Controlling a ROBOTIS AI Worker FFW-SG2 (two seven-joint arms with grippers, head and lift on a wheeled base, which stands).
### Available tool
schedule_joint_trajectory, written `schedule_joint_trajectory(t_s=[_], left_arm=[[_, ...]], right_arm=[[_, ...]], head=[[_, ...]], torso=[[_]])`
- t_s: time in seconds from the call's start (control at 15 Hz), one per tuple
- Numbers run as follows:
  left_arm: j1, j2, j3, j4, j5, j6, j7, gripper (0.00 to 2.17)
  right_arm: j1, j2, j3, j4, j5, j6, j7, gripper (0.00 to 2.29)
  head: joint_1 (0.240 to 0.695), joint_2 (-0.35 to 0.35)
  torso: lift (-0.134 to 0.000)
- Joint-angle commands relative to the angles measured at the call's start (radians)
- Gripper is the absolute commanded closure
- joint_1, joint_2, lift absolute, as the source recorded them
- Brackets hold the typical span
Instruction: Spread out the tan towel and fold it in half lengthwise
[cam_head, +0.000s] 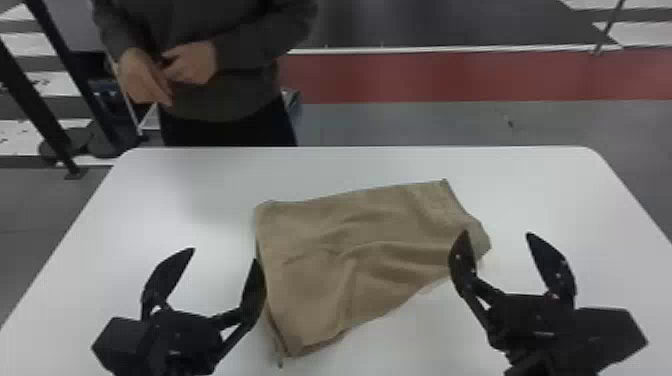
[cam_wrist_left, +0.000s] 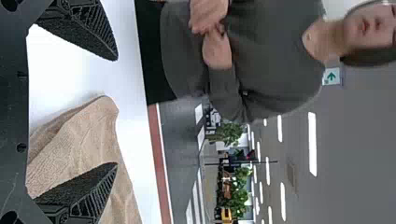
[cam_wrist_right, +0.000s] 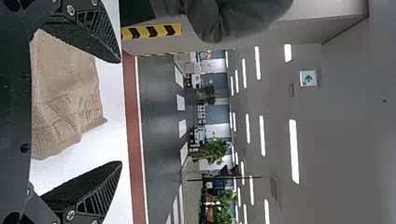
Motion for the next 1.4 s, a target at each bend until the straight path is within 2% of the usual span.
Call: schedule_joint_trajectory(t_s=[0.0,0.67,0.8,1.13,1.2,1.33], left_arm=[[0.0,-0.003,-0.002,-0.002,0.0,0.0,0.0,0.08],[-0.005,-0.003,-0.006,-0.003,-0.002,0.012,0.0,0.08],[-0.005,-0.003,-0.006,-0.003,-0.002,0.012,0.0,0.08],[-0.023,-0.003,-0.005,0.02,0.004,0.012,-0.003,0.08],[-0.026,-0.003,-0.005,0.025,0.007,0.012,-0.003,0.08],[-0.037,-0.003,0.005,0.035,0.018,0.012,-0.006,0.08]], right_arm=[[0.001,0.001,0.0,0.0,0.0,0.001,0.0,0.11],[0.0,0.001,-0.008,-0.002,0.003,0.022,0.002,0.11],[-0.008,0.001,-0.009,0.003,0.025,0.038,0.006,0.11],[-0.031,0.001,-0.049,-0.015,0.328,0.087,0.032,0.11],[-0.04,0.001,-0.063,-0.017,0.394,0.093,0.057,0.11],[-0.066,-0.003,-0.097,-0.026,0.465,0.096,0.167,0.13]], head=[[0.695,0.048],[0.695,0.039],[0.695,0.039],[0.695,0.038],[0.695,0.037],[0.695,0.04]], torso=[[-0.125],[-0.125],[-0.125],[-0.125],[-0.125],[-0.125]])
